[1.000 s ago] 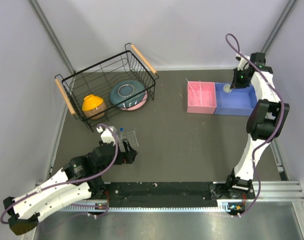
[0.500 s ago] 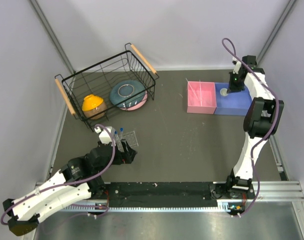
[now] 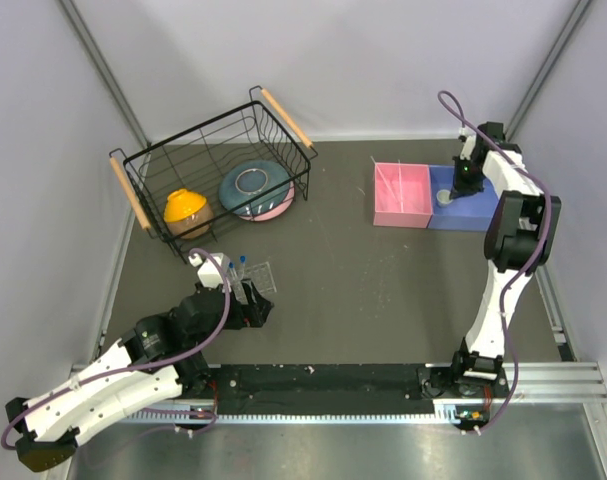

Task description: Organize the chemistry lab equipment

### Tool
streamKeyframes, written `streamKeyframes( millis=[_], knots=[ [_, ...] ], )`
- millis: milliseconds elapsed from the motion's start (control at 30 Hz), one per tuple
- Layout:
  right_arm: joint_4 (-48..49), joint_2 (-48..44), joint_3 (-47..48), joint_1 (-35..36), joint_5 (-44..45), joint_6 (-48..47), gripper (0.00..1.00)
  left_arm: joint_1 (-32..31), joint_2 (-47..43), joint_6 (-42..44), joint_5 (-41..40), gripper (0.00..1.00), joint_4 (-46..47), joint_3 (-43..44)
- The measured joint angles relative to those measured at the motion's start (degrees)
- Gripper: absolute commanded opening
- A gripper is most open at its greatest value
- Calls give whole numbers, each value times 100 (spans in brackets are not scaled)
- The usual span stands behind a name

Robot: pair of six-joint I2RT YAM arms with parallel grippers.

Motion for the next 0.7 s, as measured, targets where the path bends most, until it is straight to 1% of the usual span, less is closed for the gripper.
streamKeyframes(
  millis=[233,300,367,433,467,700],
  knots=[
    [7,15,0,-2,-2,-17,6,0,20,0,0,99,-2,0],
    [7,15,0,-2,-4,-20,11,0,24,0,0,99,0,0],
    [4,15,0,0,-11,-31,18,0,24,0,0,99,-2,0],
    [-7,15,0,0,-24,-44,22,0,24,0,0,99,-7,0],
    [-9,15,0,0,-26,-55,26,0,24,0,0,99,-11,2],
    [-57,-103,-15,0,-87,-85,29,0,-15,-2,9,99,-42,76]
  ],
)
